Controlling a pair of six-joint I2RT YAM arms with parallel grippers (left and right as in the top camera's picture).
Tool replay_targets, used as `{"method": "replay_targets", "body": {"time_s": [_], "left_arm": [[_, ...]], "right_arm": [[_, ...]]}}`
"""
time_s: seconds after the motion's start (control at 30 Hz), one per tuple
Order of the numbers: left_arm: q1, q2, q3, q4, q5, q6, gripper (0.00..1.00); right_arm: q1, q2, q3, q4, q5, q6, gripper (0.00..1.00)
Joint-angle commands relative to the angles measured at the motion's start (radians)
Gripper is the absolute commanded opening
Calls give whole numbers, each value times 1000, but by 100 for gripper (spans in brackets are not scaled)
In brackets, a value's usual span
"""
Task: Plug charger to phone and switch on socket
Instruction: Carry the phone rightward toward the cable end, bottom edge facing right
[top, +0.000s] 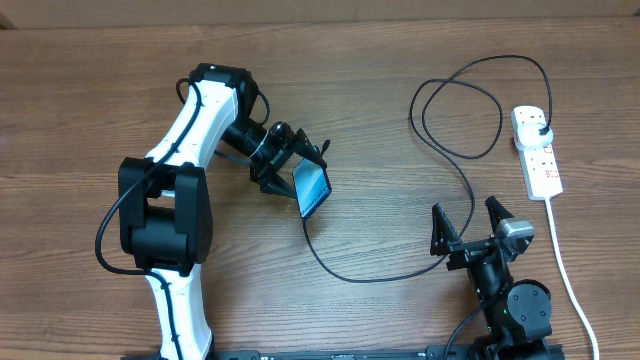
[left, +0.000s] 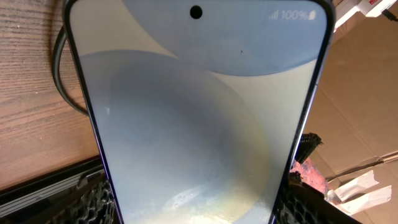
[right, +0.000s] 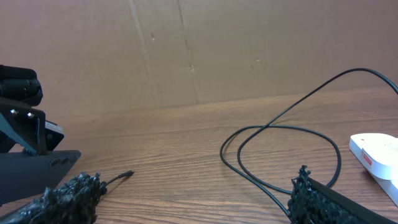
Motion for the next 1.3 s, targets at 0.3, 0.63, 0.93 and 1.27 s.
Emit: {"method": "replay_targets", "body": {"time_s": [0.3,0.63,0.93,1.27], "left_arm": [[-5,4,30,-60,53,19,45],[4,4,30,-97,86,19,32],[5,4,30,-97,87,19,20],[5,4,30,-120,211,-11,20]], "right_arm": [[-5,-9,-11,4,-2,-7,100],[-5,-9,-11,4,-2,-7,100],[-5,-9,-11,4,-2,-7,100],[-5,-9,-11,4,-2,-7,100]]}}
